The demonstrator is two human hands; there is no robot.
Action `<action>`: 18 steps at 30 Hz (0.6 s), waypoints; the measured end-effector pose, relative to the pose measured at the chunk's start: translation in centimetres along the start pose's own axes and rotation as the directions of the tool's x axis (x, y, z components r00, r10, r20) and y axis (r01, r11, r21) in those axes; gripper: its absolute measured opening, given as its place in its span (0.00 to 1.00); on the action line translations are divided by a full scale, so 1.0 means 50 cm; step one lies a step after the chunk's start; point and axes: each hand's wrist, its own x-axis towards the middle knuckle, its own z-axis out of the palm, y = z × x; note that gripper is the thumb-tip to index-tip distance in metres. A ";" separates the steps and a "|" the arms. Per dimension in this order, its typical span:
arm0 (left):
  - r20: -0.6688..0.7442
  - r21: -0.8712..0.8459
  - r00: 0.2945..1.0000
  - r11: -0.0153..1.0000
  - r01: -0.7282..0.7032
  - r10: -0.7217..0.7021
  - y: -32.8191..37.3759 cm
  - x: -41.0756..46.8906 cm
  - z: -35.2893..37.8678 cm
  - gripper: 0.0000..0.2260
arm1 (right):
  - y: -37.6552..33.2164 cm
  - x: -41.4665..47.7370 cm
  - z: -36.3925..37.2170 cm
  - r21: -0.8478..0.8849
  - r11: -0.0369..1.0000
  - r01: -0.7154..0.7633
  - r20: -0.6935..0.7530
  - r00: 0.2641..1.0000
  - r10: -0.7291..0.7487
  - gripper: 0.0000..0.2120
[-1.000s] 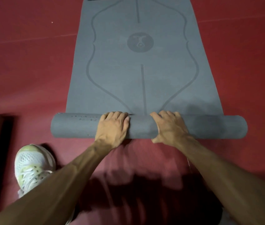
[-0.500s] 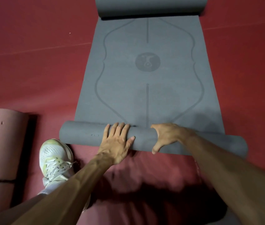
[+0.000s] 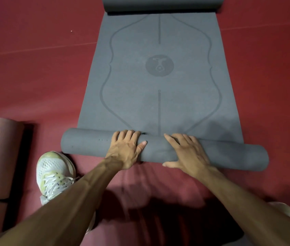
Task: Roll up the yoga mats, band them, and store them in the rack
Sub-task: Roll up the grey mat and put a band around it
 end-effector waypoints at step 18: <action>-0.005 -0.004 0.990 0.990 0.140 -0.140 -0.007 0.134 -0.026 0.24 | 0.067 0.041 0.024 -0.112 0.987 -0.114 -0.098 0.990 0.103 0.53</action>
